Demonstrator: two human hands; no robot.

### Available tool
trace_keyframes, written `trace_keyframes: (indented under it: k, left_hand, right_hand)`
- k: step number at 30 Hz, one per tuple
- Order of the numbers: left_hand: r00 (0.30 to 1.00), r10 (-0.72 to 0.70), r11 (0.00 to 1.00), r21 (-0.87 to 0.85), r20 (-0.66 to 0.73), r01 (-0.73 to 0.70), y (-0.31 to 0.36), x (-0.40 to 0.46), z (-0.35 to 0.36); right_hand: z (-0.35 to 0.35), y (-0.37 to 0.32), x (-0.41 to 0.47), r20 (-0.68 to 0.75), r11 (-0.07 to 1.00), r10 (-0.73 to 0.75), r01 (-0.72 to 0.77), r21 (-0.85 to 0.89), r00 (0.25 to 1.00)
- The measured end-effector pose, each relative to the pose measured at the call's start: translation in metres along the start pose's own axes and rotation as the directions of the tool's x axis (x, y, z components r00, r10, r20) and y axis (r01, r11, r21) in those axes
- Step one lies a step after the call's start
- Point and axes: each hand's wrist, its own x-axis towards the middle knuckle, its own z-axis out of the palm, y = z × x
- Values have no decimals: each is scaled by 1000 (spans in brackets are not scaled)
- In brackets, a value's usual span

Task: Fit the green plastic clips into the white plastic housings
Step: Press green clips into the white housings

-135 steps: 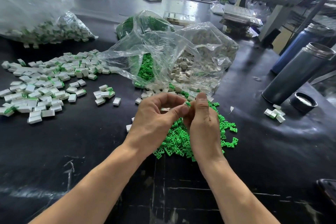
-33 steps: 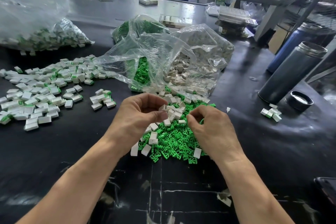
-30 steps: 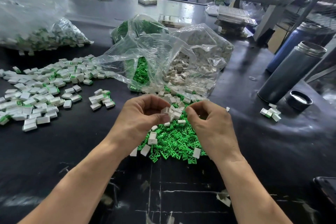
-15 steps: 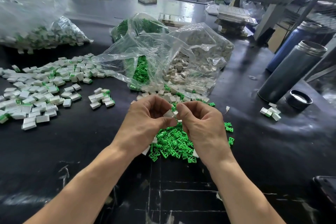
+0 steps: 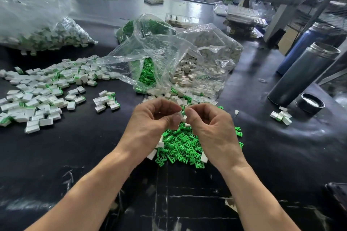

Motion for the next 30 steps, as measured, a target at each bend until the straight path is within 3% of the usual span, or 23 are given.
trace_keyframes:
  k: [7, 18, 30]
  left_hand:
    - [999, -1, 999, -34, -35, -1, -2, 1, -2]
    - [999, 51, 997, 67, -20, -49, 0, -1, -4]
    - [987, 161, 963, 217, 15, -160, 5, -3, -2]
  right_hand:
    - [2, -2, -1, 43, 999, -51, 51, 8, 998]
    - [-1, 0, -4, 109, 998, -22, 28, -50, 994]
    - [0, 1, -6, 80, 995, -10, 17, -96, 997]
